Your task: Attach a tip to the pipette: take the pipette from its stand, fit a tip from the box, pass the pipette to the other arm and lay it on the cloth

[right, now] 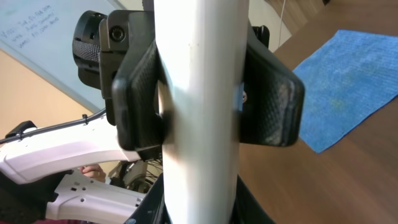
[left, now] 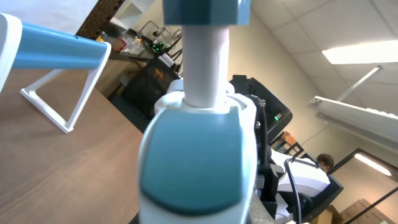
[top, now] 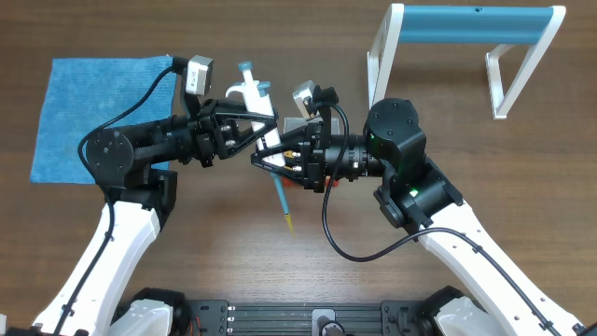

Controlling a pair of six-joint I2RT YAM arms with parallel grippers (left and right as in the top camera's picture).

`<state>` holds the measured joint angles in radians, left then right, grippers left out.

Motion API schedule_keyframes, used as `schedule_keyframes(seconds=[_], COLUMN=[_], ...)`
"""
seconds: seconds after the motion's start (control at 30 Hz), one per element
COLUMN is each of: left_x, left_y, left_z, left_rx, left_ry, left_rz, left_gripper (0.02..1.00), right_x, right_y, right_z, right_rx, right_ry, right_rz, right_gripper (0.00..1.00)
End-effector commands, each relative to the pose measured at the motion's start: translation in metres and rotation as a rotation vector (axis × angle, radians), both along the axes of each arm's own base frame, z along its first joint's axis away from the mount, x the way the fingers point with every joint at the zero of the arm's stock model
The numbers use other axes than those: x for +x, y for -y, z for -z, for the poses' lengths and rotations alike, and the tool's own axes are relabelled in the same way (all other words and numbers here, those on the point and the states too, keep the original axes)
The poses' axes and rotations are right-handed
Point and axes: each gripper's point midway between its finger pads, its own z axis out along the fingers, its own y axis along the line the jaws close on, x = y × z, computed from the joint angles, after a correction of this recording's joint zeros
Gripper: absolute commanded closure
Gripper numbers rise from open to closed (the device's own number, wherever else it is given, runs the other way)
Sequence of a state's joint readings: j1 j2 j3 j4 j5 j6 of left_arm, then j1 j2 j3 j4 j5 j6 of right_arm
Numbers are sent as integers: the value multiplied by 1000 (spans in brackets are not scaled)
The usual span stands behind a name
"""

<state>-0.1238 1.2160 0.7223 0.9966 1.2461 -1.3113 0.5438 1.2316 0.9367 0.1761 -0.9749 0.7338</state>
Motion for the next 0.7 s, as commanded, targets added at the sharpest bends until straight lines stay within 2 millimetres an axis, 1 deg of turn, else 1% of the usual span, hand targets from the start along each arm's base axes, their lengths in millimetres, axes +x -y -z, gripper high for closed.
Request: schedule_keyframes(seconds=[0.03, 0.07, 0.13, 0.17, 0.2, 0.23, 0.27, 0.3, 0.33, 0.4, 0.43, 0.47, 0.53, 0.57, 0.63, 0.7], left_x=[15, 19, 30, 43, 52, 56, 60, 64, 65, 71, 72, 72, 74, 76, 78, 78], left_y=[-5, -6, -12, -20, -29, -36, -44, -58, -66, -95, -110, -119, -143, -159, -183, -197], left_z=[-16, -14, 1, 22, 40, 51, 65, 84, 92, 107, 106, 104, 99, 96, 94, 93], left_rx=[-41, -42, -1, 46, 84, 106, 134, 169, 182, 198, 187, 179, 160, 151, 139, 155], left_ry=[70, 53, 37, -27, -82, -114, -157, -221, -248, -308, -312, -312, -307, -310, -349, -356], left_rz=[-98, -114, -151, -198, -232, -252, -276, -313, -333, -409, -434, -448, -497, -539, -604, -646], left_gripper=[991, 991, 991, 991, 991, 991, 991, 991, 991, 991, 991, 991, 991, 993, 991, 993], right_x=[-10, -10, -11, -12, -11, -10, -8, -2, 2, 10, 16, 20, 29, 36, 45, 49], right_y=[-1, -1, 1, 8, 15, 21, 27, 37, 46, 65, 77, 83, 100, 110, 124, 130], right_z=[-11, -11, -11, -12, -13, -14, -15, -16, -18, -24, -26, -27, -27, -27, -27, -27], right_rx=[17, 17, 19, 24, 28, 31, 35, 39, 44, 59, 63, 64, 64, 64, 63, 63], right_ry=[-13, -13, -6, -6, -6, -7, -6, -4, 1, 19, 22, 22, 25, 25, 28, 30], right_rz=[-40, -41, -53, -81, -97, -105, -107, -98, -89, -80, -62, -50, -10, 20, 70, 94], right_gripper=[191, 189, 180, 178, 176, 174, 176, 174, 174, 172, 169, 169, 167, 167, 167, 167])
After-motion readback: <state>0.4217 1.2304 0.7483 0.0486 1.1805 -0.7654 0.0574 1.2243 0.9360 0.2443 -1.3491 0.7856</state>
